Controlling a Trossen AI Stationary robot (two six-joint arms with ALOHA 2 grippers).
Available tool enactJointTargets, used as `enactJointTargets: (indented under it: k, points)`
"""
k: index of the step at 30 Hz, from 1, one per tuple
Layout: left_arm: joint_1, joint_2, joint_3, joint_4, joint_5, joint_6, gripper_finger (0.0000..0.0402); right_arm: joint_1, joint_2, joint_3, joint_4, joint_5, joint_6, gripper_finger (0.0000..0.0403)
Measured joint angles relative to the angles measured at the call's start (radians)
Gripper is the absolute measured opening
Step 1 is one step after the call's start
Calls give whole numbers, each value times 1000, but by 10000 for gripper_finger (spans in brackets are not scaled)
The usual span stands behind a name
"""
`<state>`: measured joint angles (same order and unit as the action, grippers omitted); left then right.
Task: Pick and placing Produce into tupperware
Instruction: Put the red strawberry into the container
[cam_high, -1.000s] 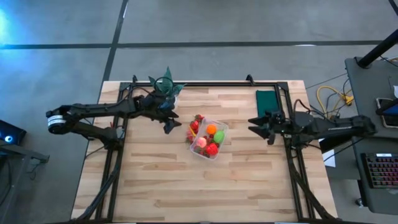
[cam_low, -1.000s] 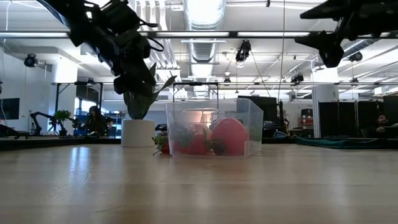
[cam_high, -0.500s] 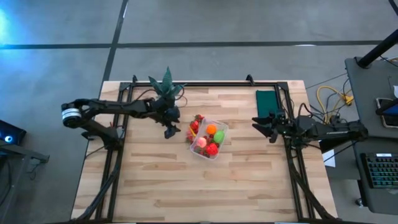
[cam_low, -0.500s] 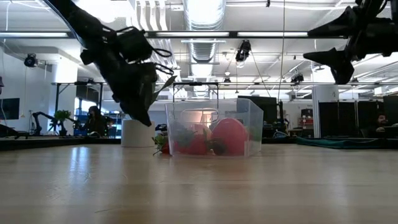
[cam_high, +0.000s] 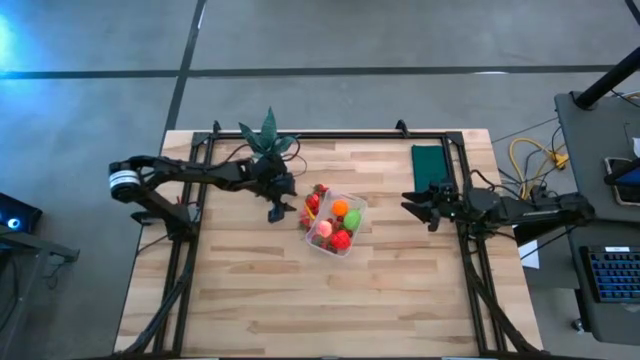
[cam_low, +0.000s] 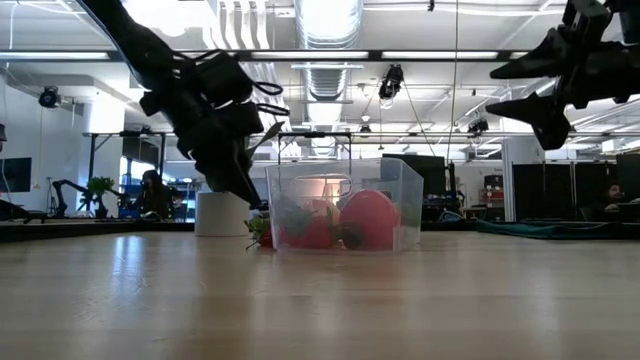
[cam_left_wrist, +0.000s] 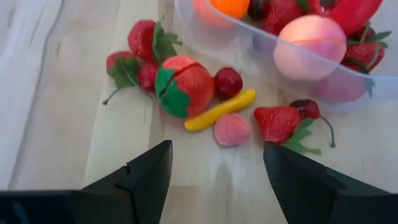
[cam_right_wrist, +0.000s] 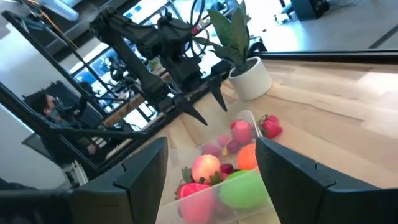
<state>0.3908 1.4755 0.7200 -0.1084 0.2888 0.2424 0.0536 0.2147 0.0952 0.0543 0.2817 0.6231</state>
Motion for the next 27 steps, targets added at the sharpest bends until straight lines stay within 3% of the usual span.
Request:
enactJointTargets:
  k: [16,27]
  points:
    - [-1,-17,-2,-5,6,7,238,0,-180,13,-10,8,-273,235]
    - [-14,-17,22,1,1,89,238,0,-193,13,-45,10,-224,235]
